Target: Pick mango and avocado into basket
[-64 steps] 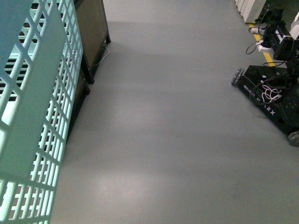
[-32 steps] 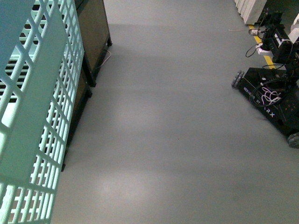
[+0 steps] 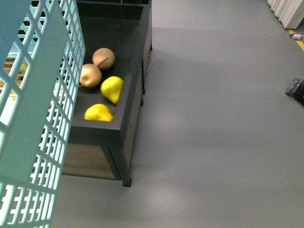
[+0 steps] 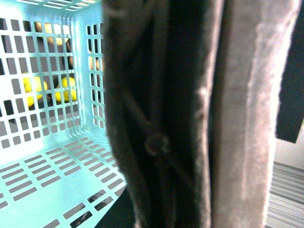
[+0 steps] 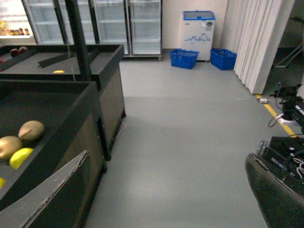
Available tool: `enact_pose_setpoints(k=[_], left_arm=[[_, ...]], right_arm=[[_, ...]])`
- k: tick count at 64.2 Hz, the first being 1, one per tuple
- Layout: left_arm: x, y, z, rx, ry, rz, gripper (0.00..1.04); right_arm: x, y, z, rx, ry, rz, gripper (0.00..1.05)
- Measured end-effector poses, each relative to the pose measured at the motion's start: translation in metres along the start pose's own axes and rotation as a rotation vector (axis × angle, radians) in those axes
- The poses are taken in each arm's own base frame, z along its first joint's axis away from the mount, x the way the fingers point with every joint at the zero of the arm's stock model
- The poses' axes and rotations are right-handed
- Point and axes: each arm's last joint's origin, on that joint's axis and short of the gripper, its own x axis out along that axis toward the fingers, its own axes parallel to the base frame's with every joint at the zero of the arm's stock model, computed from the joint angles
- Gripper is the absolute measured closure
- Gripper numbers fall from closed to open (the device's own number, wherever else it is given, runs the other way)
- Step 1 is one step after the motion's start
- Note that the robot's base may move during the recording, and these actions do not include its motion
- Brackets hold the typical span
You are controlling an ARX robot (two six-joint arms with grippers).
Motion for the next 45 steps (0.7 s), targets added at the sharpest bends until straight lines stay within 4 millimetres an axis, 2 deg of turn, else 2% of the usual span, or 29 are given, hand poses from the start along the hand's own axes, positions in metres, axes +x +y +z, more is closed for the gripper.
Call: enact_pose_setpoints(k=[45], left_arm=[[0.0001,0.0,-0.0001,0.0,0.0,0.0,0.91]], right_arm=[[0.0,0.0,0.0,0.0,0.0,-0.001,0.09]])
